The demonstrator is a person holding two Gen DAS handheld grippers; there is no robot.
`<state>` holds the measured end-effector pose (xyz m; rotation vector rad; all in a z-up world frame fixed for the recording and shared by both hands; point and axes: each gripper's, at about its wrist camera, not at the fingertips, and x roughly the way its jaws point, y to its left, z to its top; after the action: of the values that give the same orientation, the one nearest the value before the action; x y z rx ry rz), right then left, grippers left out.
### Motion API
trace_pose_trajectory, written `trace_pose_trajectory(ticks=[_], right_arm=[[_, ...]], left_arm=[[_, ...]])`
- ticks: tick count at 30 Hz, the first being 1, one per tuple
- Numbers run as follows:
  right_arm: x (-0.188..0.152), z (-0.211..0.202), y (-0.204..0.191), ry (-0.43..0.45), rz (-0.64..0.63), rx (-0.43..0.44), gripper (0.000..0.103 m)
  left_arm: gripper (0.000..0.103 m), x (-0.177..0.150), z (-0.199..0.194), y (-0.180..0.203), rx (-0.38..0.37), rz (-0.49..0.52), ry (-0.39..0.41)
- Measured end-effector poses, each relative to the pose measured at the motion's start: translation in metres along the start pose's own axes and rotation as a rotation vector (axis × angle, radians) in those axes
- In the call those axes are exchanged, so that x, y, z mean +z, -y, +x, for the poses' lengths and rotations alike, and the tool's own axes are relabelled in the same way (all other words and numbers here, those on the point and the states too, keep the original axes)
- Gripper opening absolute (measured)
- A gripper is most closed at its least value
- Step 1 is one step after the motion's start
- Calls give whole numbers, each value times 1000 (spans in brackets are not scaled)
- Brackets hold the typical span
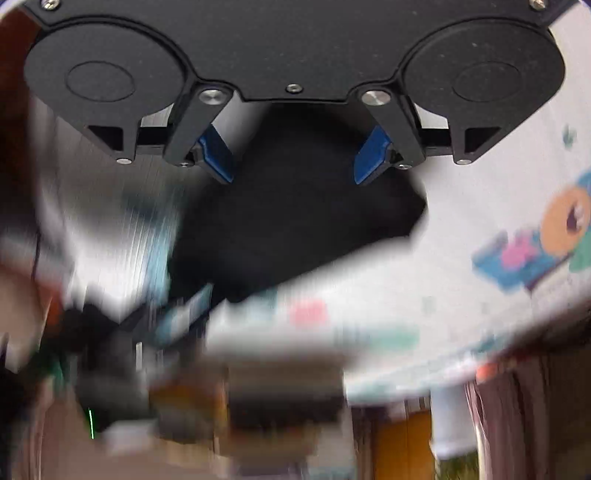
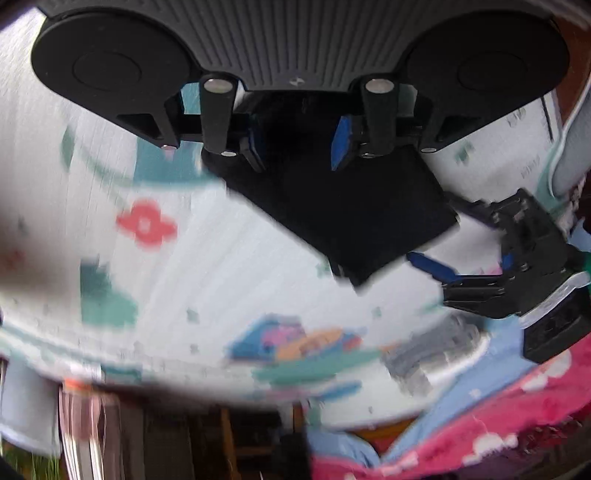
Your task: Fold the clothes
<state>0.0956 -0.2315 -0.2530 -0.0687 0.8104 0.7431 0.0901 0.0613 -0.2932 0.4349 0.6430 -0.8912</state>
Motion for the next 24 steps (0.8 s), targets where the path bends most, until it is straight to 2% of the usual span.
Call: trace_pose_trajectory(ticks=[1,2,4,5,7,8,9,10,12,14,17,21,24], right_arm=[[1,0,1,-3,2,7,38],[6,0,1,-14,9,7,37],[12,-11,3,15,56,-1,38],[13,-17,4,38,88,-9,39],[8,-26,11,58,166,-23,42],[5,-29,14,60,208,-25,46],[2,-28,16,52,255,-28,61],[-1,-26,20,36,304,-32,68],[-7,-23,31,16,418,-27,68],[-15,-21,42,9,528,-16,65],[-23,-14,58,-4,647,11,57],[-29,-11,63,-7,657,23,46],[-29,-11,62,-11,656,16,44]], left_arm=[[73,-5,-1,6,18,44,21],[73,1,-2,3,-2,8,4],[73,12,-12,-12,-57,-96,20],[73,15,-19,-20,-60,-160,45],[73,13,-28,-42,-71,-340,77],[73,9,-28,-52,-64,-425,74],[73,4,-28,-62,-56,-509,68],[73,0,-28,-72,-47,-593,62],[71,-11,-24,-88,-60,-761,46],[56,-17,-19,-90,-94,-869,40],[46,-25,-10,-92,-145,-1023,30],[45,-42,-4,-99,-215,-1267,45],[39,-50,-1,-101,-263,-1373,53]])
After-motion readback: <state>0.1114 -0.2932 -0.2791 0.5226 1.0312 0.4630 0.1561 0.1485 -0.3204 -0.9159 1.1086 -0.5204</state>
